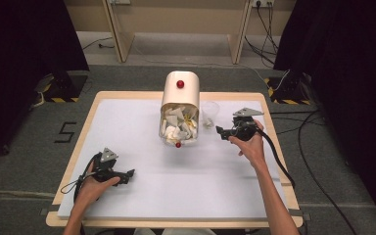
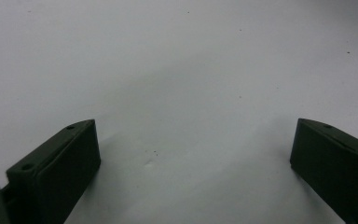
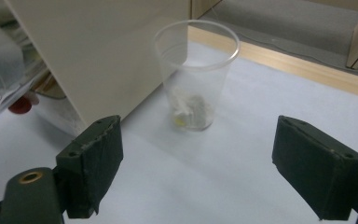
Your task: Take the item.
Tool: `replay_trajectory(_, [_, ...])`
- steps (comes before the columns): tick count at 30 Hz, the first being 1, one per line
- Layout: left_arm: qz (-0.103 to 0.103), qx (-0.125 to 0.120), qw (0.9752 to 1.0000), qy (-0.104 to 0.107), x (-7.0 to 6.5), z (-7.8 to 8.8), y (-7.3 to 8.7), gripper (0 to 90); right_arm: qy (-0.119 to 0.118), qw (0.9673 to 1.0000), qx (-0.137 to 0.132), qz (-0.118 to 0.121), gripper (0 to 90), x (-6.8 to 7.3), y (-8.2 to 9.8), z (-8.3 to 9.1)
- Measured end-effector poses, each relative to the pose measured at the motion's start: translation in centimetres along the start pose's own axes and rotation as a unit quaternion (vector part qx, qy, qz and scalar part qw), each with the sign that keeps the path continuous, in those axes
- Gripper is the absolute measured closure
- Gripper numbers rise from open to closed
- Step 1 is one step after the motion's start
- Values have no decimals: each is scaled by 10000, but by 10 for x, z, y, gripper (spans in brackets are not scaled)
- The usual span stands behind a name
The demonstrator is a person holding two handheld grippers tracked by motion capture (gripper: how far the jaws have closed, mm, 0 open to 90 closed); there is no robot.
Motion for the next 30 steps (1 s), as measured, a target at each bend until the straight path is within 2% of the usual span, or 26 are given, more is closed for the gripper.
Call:
replay_trajectory(10, [0, 0, 10000, 0, 0, 0, 0, 5, 0, 9999, 117, 35, 169, 3, 15, 8])
replay_trajectory(14, [-1, 0, 10000, 0, 0, 0, 0, 5, 1, 9997, 196, 129, 169, 5, 23, 9])
replay_trajectory(18, [-1, 0, 10000, 1, 0, 0, 0, 5, 10, 9994, 287, 197, 169, 6, 32, 10])
replay_trajectory(24, [-7, 5, 10000, 3, 0, 0, 0, 5, 148, 9986, 431, 284, 171, 6, 44, 14])
replay_trajectory(30, [-2, 0, 10000, 1, 0, 0, 0, 5, 134, 9980, 529, 326, 180, 7, 62, 21])
Point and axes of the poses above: each handheld gripper's, and its own axes: z roughly backward along the jaws, y roughly out of its underside, x roughly to its left, the point moved 4 cm from there along -z, roughly forward along the jaws, and after that the axes turned 14 degrees about -z, right-handed, at the moved point
